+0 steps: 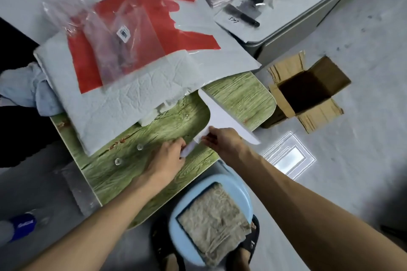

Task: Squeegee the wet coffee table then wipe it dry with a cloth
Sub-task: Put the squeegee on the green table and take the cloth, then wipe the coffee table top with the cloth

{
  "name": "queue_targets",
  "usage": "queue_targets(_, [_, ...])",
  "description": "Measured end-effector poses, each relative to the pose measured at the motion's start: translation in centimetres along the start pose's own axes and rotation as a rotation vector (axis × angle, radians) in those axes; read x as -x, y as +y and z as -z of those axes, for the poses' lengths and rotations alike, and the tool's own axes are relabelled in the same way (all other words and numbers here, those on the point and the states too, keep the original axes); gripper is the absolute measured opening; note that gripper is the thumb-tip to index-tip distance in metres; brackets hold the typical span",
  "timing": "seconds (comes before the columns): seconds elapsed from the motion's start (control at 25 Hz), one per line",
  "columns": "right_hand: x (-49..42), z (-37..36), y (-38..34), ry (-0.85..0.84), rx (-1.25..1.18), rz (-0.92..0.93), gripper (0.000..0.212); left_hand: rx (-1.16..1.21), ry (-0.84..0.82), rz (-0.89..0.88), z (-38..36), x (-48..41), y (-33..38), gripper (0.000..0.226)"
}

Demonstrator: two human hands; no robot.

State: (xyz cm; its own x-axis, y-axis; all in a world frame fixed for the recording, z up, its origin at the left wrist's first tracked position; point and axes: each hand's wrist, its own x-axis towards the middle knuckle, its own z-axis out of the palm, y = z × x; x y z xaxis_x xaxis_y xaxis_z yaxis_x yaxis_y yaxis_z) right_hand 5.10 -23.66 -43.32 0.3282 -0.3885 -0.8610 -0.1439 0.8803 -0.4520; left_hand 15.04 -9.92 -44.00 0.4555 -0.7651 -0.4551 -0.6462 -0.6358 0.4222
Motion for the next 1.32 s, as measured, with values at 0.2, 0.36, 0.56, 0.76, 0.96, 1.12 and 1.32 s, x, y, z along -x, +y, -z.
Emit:
queue_targets(0.2, [-2.5, -1.1, 1.3, 0.007, -0.024, 0.04, 0.015, 0.037, 0.001, -0.034, -1.4, -1.8, -2.6, 0.023])
queue_targets(0.36, [-1.8, -0.2, 2.0, -0.066, -0.044, 0.027, 0.014, 0.053, -0.073, -0.011, -0.8, -1.3, -2.7, 0.029])
queue_targets(0.56, [2.0, 7.3, 6.2, 0.135, 0.551, 0.151, 0.022, 0.084, 0.05, -0.269, -0.2, 2.0, -0.5, 0.028])
queue_targets(0.76, [2.5, 13.7, 14.5, 0.19, 1.268, 0.084, 0.041, 0.065, -0.283, -0.196, -8.1, 5.7, -0.7, 0.035])
queue_targets(0.96, [-1.8, 17.5, 21.6, 0.259, 1.249, 0.202, 0.046, 0.012, -0.37, 0.104, -18.5, 6.3, -4.5, 0.066])
queue_targets(1.12, [-3.3, 18.7, 23.2, 0.269, 1.154, 0.28, 0.041, 0.021, -0.3, 0.224, -21.3, 5.1, -6.0, 0.049])
queue_targets(1.32, [0.6, 20.7, 22.1, 0.202, 1.107, 0.242, 0.048, -0.01, -0.406, 0.117, -19.0, 5.9, -1.9, 0.036])
